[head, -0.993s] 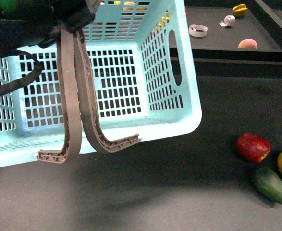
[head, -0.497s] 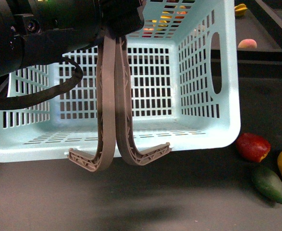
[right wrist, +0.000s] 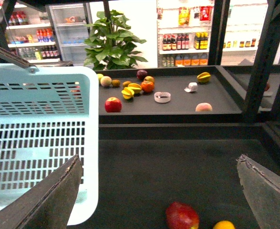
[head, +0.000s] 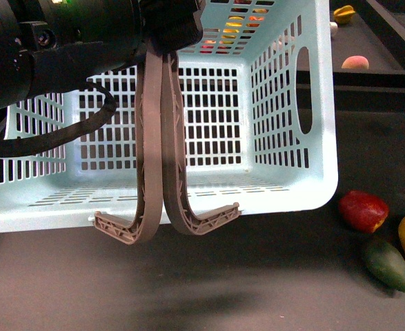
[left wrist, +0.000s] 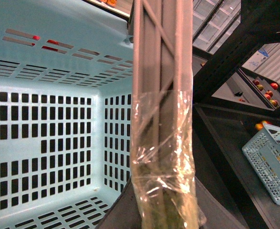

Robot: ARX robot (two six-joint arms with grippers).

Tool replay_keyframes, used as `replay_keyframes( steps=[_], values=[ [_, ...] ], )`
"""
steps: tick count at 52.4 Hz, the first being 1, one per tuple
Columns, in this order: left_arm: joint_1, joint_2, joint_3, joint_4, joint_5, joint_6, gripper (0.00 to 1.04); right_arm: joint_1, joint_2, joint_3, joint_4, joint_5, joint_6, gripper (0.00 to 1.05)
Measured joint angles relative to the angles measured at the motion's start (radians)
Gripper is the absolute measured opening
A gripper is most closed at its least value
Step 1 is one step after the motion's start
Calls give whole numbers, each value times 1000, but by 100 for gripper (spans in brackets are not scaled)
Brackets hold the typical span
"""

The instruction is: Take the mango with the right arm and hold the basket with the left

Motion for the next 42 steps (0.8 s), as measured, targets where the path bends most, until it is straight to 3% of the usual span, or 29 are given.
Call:
replay_keyframes(
  steps=[12,22,31,42],
  values=[
    [-2,0,0,0,0,0,7,-209,475,72,294,-170,61,97],
    [-2,0,0,0,-5,0,7,-347,1093,219,595,-212,34,97],
    [-2,0,0,0,-3,0,7,-393,1630,365,762,-177,-19,97],
    [-2,0,0,0,0,0,7,-397,1957,494,777,-190,-60,97]
  ],
)
